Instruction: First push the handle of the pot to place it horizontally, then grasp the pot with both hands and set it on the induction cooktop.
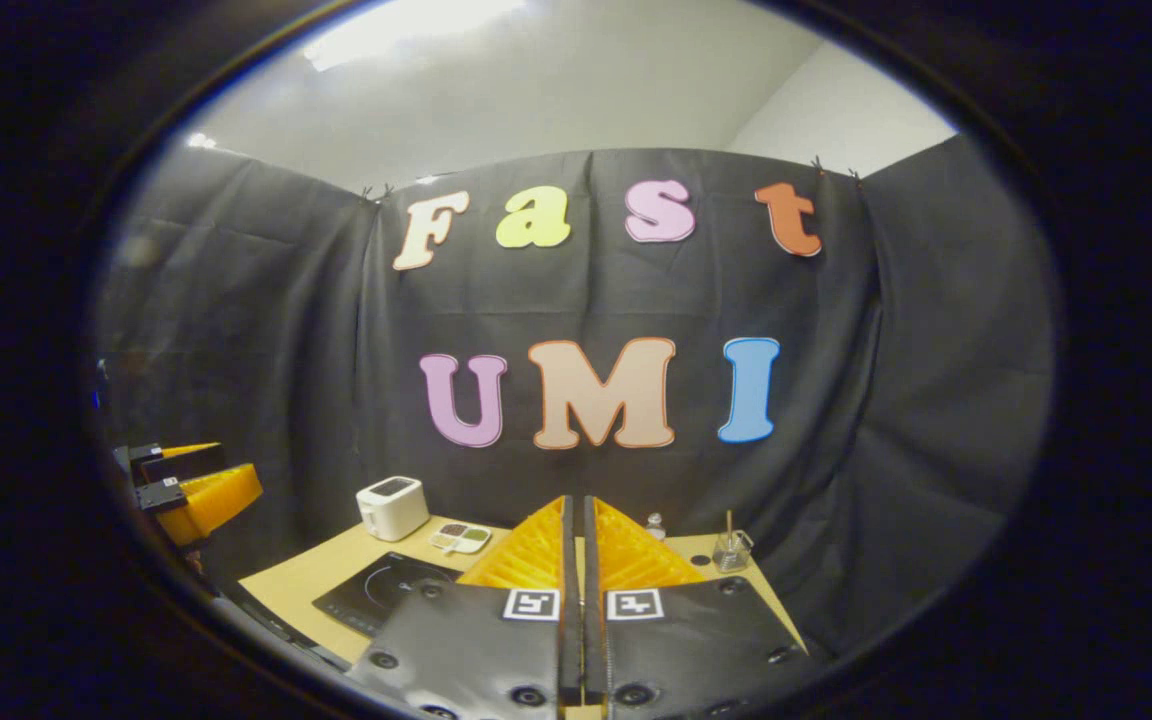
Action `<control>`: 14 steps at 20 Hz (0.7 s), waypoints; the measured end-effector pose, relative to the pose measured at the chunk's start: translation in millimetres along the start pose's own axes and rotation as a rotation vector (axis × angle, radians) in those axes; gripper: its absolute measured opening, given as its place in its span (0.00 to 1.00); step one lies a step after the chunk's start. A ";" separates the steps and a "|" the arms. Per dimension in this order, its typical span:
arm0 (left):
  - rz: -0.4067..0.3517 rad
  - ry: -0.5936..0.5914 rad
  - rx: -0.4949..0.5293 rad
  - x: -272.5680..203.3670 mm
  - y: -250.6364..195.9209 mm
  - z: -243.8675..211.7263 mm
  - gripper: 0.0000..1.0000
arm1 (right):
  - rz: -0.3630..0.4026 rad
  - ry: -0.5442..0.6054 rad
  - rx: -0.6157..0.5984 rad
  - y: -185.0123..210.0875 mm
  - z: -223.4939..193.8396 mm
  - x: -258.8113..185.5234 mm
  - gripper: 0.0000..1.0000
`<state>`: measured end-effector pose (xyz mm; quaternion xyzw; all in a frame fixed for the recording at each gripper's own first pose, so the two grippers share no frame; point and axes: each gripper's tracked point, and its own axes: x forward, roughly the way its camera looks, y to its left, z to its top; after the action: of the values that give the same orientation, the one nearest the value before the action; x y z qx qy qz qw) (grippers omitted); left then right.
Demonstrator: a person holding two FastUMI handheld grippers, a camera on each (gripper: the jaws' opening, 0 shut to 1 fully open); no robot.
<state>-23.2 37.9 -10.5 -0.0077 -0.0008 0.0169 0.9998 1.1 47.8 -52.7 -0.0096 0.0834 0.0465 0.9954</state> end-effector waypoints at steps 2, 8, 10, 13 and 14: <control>0.021 0.011 -0.011 5.6 1.6 -3.9 0.92 | 0.031 0.034 0.010 0.8 -9.2 9.6 0.02; 0.046 0.048 0.009 35.7 -9.2 -16.6 0.92 | 0.131 0.111 0.068 -5.0 -49.1 42.6 0.02; 0.058 0.053 0.022 46.3 -15.3 -17.8 0.92 | 0.151 0.131 0.076 -13.4 -62.8 53.6 0.00; 0.076 0.074 0.044 58.3 -25.9 -23.1 0.92 | 0.204 0.167 0.115 -14.3 -87.9 68.1 0.02; 0.079 0.086 0.055 60.0 -28.8 -27.8 0.92 | 0.216 0.187 0.130 -15.5 -95.5 72.6 0.00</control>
<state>37.8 10.7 -37.8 0.0188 0.0430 0.0560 0.9973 58.0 36.4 -158.8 0.0595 0.1793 0.1465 0.9710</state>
